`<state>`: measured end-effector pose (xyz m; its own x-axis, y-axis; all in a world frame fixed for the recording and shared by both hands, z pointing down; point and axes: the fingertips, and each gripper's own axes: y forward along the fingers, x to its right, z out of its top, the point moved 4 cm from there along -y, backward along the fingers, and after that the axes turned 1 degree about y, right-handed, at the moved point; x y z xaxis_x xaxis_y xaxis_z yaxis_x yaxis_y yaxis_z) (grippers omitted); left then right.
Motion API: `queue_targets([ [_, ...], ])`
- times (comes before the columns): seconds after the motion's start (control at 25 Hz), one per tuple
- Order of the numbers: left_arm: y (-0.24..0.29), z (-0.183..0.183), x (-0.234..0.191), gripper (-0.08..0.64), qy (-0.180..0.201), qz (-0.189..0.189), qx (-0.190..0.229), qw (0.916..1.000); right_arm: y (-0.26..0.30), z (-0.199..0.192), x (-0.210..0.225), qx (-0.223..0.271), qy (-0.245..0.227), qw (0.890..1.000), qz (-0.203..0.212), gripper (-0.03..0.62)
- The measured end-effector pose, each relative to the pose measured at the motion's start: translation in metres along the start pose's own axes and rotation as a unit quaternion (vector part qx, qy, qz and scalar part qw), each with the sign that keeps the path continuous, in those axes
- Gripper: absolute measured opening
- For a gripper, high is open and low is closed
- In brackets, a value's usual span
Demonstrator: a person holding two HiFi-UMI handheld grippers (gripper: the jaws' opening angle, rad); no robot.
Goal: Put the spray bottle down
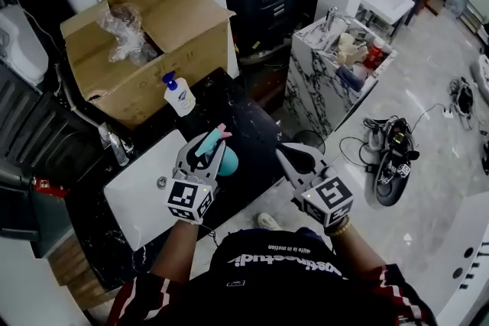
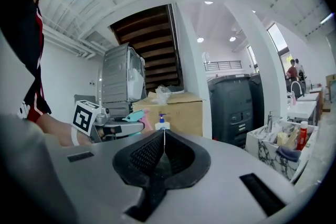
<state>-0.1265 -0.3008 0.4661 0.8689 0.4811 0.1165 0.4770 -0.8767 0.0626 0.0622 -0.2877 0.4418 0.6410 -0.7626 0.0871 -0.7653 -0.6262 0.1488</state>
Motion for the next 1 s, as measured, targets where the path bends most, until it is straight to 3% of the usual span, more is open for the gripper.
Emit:
queue_targets([
  [0.48, 0.042, -0.06, -0.01, 0.135, 0.022, 0.053, -0.023, 0.9981, 0.018, -0.024, 0.02, -0.012, 0.015, 1.0, 0.015, 0.04],
  [1.0, 0.047, -0.062, -0.007, 0.14, 0.025, 0.063, -0.022, 0.9974, 0.024, -0.022, 0.032, -0.006, 0.027, 0.999, 0.025, 0.04],
])
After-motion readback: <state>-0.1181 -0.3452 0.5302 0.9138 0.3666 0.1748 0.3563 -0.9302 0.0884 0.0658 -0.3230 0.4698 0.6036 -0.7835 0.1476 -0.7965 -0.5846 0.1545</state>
